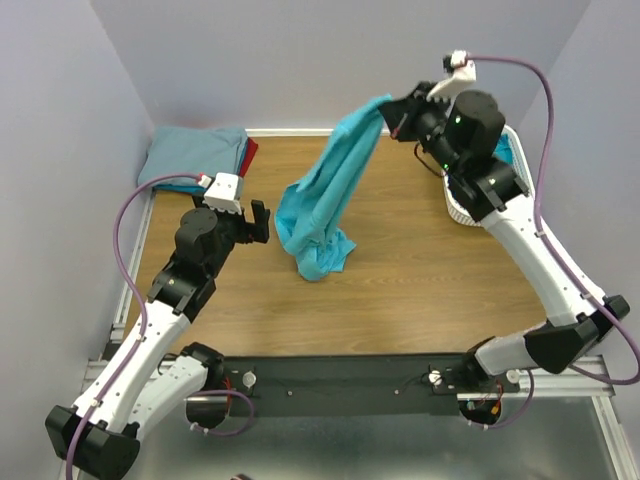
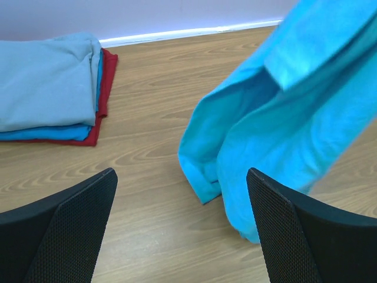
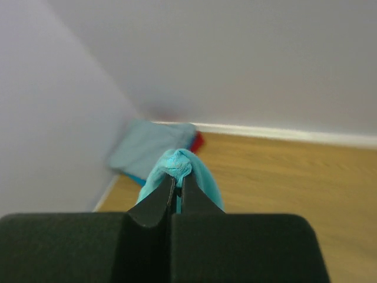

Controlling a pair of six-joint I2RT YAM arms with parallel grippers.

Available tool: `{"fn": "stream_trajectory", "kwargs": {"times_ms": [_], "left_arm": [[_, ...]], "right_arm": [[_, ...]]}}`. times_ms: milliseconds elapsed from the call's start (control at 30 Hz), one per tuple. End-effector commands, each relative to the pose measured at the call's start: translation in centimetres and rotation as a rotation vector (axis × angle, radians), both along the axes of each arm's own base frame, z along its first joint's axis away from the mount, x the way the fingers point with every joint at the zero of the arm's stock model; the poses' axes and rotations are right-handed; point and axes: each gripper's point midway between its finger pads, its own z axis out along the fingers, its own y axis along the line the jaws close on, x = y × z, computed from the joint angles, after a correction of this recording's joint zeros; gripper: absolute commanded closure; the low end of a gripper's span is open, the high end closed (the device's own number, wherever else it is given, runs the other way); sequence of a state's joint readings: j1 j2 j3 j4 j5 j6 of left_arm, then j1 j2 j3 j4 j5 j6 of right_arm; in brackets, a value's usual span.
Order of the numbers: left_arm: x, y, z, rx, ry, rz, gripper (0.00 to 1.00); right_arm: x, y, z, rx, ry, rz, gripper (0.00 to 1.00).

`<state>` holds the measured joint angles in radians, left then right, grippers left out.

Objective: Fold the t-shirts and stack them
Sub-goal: Move the tshirt to the center of the board

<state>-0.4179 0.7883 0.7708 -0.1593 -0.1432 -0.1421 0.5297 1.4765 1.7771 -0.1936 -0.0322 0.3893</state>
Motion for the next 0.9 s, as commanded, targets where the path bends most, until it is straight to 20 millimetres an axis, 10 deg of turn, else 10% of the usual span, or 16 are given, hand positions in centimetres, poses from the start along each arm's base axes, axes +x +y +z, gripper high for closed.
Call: {"fn": "stream_trajectory", "kwargs": {"times_ms": [0,133,167,300,633,867], "left_arm": [[0.1,1.2,-0.2,0.017,-0.009,0.053,0.02],[0.3,0.8,-0.8,0.026,0.006,0.034,0.02],[0.3,0.7,-0.9,0.027,0.009,0.032,0.02],[0.8,-0.3,-1.6,0.026,0.032,-0.01,0.02],[3.6,-5.2,-7.1,0.037,0.246,-0.213,0.02],[5.4,-4.9,-11.8,0.072,0.383,-0.186,0.08]], "right_arm": [[1.7,-9.2,-7.2,-0.076,0.124,-0.499,0.95],[-0.1,-14.8,-15.1,-0.163,0.238,-0.751,0.77],[-1.3,-16.3,-17.2,-0.169,0.264,-0.806,0.55],[-2.7,-17.1,-20.9,-0.187,0.316,-0.817,0.18],[-0.5,-10.0,-29.7,-0.271,0.519,-0.513,0.1],[1.1,-6.8,-31.9,-0.228,0.521,-0.396,0.1]]}}
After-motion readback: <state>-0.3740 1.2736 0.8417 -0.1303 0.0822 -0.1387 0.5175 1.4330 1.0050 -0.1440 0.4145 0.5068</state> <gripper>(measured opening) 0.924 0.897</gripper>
